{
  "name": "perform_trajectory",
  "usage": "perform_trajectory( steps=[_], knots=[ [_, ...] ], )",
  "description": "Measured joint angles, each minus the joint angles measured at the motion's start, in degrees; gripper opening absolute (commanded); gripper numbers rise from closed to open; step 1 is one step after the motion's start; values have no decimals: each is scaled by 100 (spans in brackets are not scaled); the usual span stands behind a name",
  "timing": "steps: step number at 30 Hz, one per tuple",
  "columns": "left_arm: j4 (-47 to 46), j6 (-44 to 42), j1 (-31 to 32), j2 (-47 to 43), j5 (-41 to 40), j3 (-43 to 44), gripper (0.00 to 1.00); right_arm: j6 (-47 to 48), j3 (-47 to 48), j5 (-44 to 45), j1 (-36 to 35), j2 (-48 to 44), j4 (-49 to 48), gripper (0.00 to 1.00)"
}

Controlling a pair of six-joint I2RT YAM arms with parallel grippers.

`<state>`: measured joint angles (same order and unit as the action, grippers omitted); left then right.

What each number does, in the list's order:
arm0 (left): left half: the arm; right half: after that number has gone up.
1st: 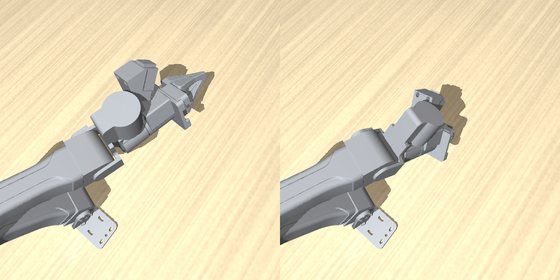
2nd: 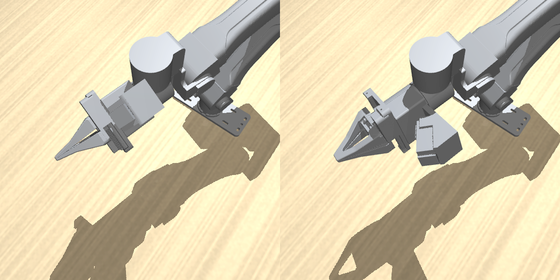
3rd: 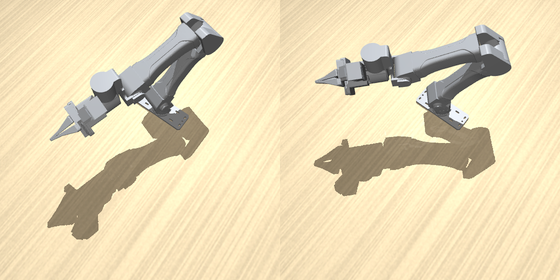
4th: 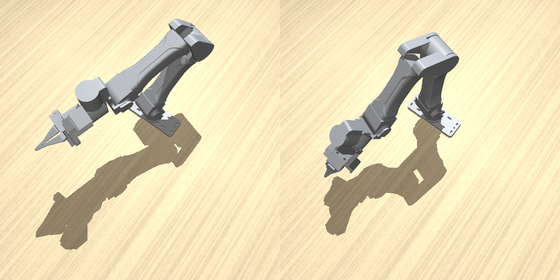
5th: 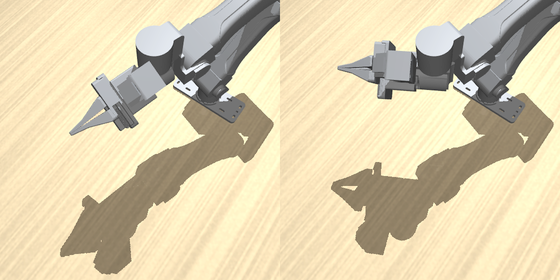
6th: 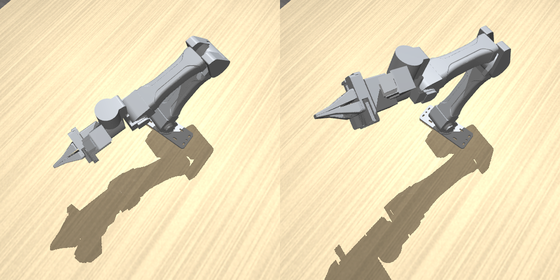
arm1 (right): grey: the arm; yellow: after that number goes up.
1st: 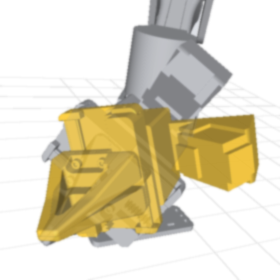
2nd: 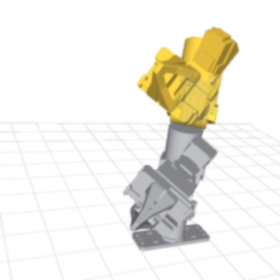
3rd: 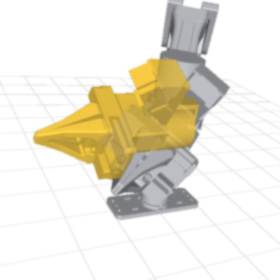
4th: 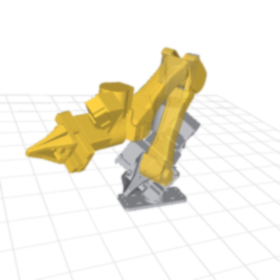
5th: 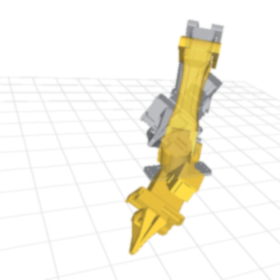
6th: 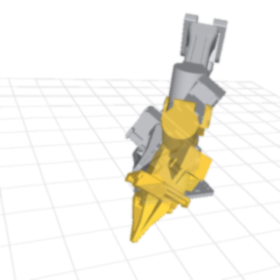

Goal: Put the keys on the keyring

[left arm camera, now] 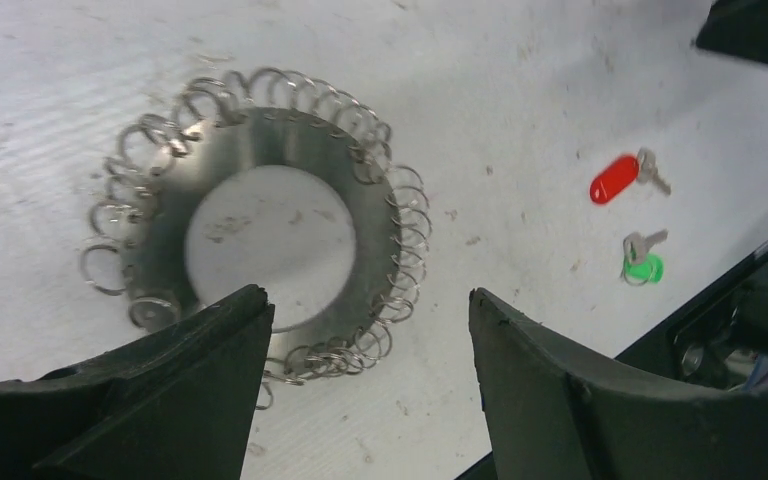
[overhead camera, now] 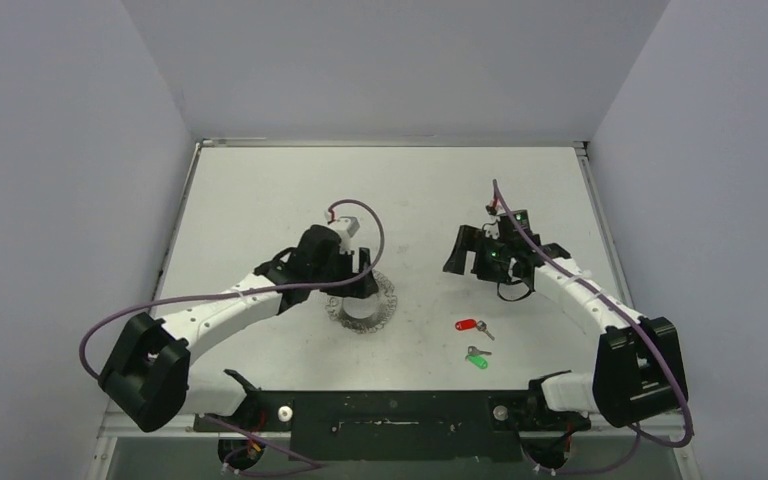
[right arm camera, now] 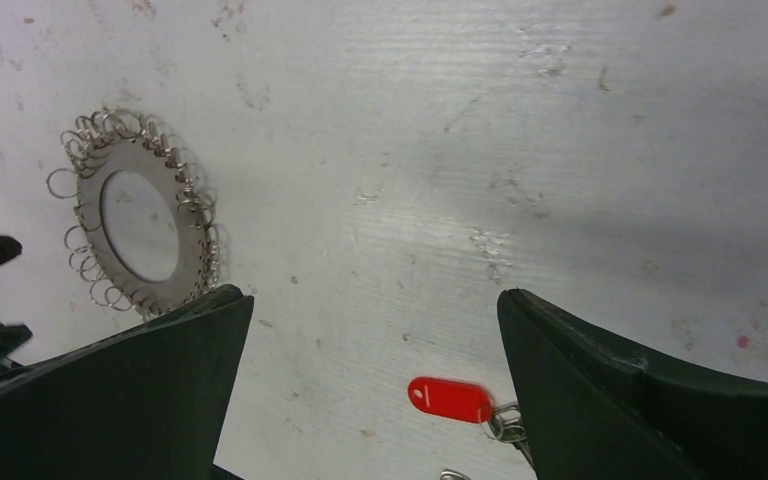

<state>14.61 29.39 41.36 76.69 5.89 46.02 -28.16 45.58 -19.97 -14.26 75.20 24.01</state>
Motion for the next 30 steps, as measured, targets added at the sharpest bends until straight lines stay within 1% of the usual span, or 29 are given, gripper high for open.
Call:
perform_trajectory(
  steps=[3, 6, 10, 13, 18, 21, 22, 25, 28, 30],
  knots=[
    [-254, 238, -715, -232, 358, -275, 69, -81, 0, -11, -348, 155, -240, 100],
    [-442, 575, -1495, -422, 787, -699, 68, -105, 63, 26, -815, 595, -407, 96],
    [-450, 927, -2251, -699, 1104, -1244, 67, -59, 533, 160, -1502, 1495, -420, 84],
    [-409, 1117, -2618, -957, 1213, -1631, 66, 46, 1071, 286, -1971, 2170, -426, 77],
    [-385, 1333, -2723, -1268, 1307, -2059, 62, 225, 1784, 398, -2490, 2876, -459, 53],
    [-382, 1397, -2723, -1311, 1355, -2214, 58, 299, 1847, 400, -2673, 3003, -520, 37],
    [-378, 1405, -2726, -1311, 1368, -2236, 56, 306, 1836, 387, -2697, 3003, -529, 34],
    [-446, 1423, -2726, -1272, 1412, -2251, 48, 295, 1700, 330, -2717, 2988, -640, 28],
    [-610, 1449, -2728, -1056, 1473, -2251, 40, 232, 1451, 245, -2743, 2852, -831, 27],
    [-791, 1462, -2728, -789, 1545, -2249, 36, 170, 1241, 205, -2785, 2710, -914, 25]
  ],
)
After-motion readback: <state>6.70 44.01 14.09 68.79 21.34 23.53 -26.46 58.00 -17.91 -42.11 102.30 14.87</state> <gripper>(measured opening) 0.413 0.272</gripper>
